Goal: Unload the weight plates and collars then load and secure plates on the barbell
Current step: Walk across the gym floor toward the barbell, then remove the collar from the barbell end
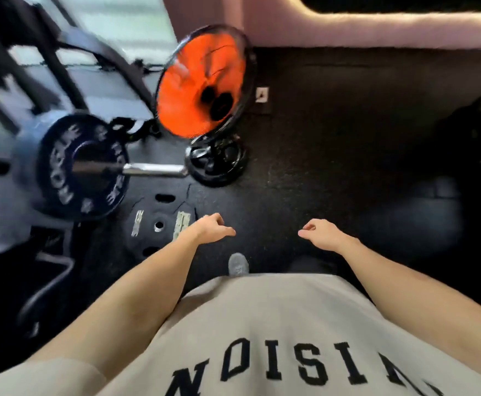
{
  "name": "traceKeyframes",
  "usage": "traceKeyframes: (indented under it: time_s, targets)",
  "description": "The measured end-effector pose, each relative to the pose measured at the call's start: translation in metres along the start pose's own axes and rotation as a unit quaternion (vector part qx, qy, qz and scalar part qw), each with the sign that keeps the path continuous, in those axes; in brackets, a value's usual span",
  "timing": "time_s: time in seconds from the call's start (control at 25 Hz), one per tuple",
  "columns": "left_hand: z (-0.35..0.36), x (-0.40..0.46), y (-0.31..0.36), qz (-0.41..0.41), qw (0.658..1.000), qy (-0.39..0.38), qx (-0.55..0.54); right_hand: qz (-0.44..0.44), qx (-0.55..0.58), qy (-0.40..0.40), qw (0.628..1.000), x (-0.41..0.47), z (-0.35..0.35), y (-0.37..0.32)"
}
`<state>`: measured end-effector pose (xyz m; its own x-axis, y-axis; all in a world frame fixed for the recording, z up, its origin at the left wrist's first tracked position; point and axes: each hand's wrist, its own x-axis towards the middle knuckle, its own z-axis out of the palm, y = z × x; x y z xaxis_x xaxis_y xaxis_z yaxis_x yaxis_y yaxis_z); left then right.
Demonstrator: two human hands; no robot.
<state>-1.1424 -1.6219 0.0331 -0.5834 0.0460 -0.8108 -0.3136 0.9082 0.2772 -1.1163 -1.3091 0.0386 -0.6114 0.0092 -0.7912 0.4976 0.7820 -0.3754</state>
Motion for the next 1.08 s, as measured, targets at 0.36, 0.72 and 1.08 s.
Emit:
traceKeyframes:
  time_s: [0.36,0.72,1.08]
  targets:
    - [-0.027,0.102,0.208,0.186,0.938,-0.090,0.280,0.180,0.275,0.157,0.931,-0.030,-0.032,0.098]
    - [0.018,0.125,0.372,0.310,0.832,-0.138,0.439,0.279,0.461,0.217,0.814,-0.063,-0.017,0.165]
    - [0.051,0.134,0.546,0.368,0.776,-0.207,0.468,0.360,0.547,0.279,0.703,-0.061,-0.069,0.206]
